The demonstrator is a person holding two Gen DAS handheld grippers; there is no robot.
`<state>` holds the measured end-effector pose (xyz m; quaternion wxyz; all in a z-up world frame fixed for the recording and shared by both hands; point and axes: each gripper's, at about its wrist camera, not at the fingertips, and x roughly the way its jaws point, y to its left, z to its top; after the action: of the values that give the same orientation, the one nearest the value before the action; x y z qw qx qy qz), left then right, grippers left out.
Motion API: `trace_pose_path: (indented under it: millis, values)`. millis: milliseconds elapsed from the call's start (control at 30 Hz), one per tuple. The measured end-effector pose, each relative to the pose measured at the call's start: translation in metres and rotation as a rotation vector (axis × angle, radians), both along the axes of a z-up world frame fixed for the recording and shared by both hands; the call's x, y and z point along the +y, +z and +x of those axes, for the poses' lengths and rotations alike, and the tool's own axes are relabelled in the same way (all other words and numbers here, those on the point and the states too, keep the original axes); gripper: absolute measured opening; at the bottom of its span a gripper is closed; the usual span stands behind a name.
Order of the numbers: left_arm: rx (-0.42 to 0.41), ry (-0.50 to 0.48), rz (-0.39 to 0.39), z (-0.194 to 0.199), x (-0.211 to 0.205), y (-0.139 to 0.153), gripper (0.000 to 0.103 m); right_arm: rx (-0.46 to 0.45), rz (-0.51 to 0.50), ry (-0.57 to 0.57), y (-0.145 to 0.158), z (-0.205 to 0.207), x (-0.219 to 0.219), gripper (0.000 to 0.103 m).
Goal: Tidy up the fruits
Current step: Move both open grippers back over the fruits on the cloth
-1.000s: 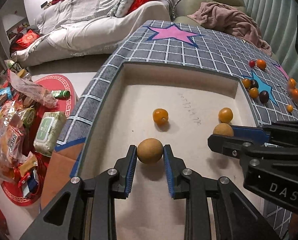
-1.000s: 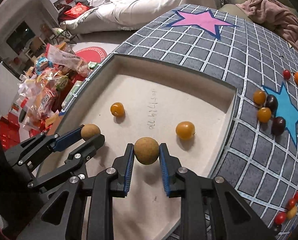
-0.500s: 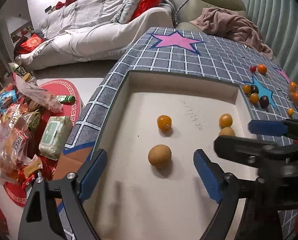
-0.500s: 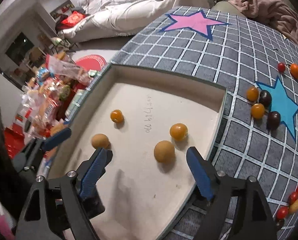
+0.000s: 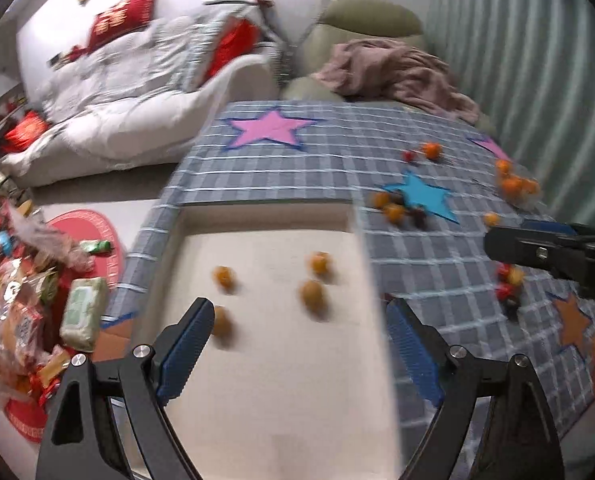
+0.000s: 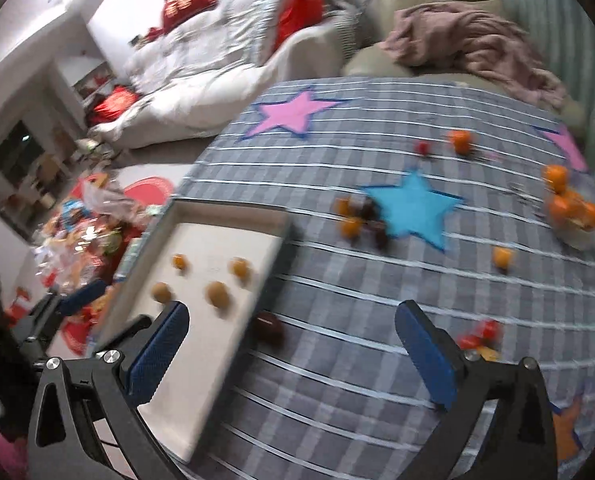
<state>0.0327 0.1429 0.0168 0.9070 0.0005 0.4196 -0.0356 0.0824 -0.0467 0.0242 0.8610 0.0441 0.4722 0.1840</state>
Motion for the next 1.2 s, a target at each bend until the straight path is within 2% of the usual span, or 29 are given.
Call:
trace_pose_path:
  millis: [200, 367, 567, 767, 1000, 1100, 1167, 1200]
  values:
    - [0.065, -0.136, -0.017, -0.015, -0.071, -0.017, 0.089, 0.029, -0.041, -0.103, -0.021, -0.022, -0.059, 0.103]
    - [0.124, -0.158, 0.013, -0.021, -0.113, -0.046, 0.089, 0.065, -0.044, -0.156, -0.041, -0.038, -0.093, 0.103]
    - [0.196, -0.089, 0.016, -0.010, -0.114, -0.074, 0.089, 0.079, -0.074, -0.159, -0.062, -0.048, -0.106, 0.103]
    - [0.183, -0.058, 0.070, 0.004, -0.111, -0.082, 0.089, 0.087, -0.098, -0.156, -0.078, -0.047, -0.106, 0.103]
    - [0.169, -0.031, 0.094, 0.027, -0.107, -0.085, 0.089, 0.086, -0.103, -0.147, -0.092, -0.034, -0.095, 0.102]
    - [0.161, -0.033, 0.115, 0.035, -0.111, -0.087, 0.089, 0.068, -0.125, -0.144, -0.094, -0.029, -0.088, 0.096]
    - [0.155, -0.037, 0.120, 0.039, -0.113, -0.088, 0.089, 0.051, -0.149, -0.133, -0.093, -0.027, -0.082, 0.081]
    - [0.156, -0.035, 0.115, 0.042, -0.113, -0.088, 0.089, 0.045, -0.160, -0.128, -0.092, -0.026, -0.080, 0.077]
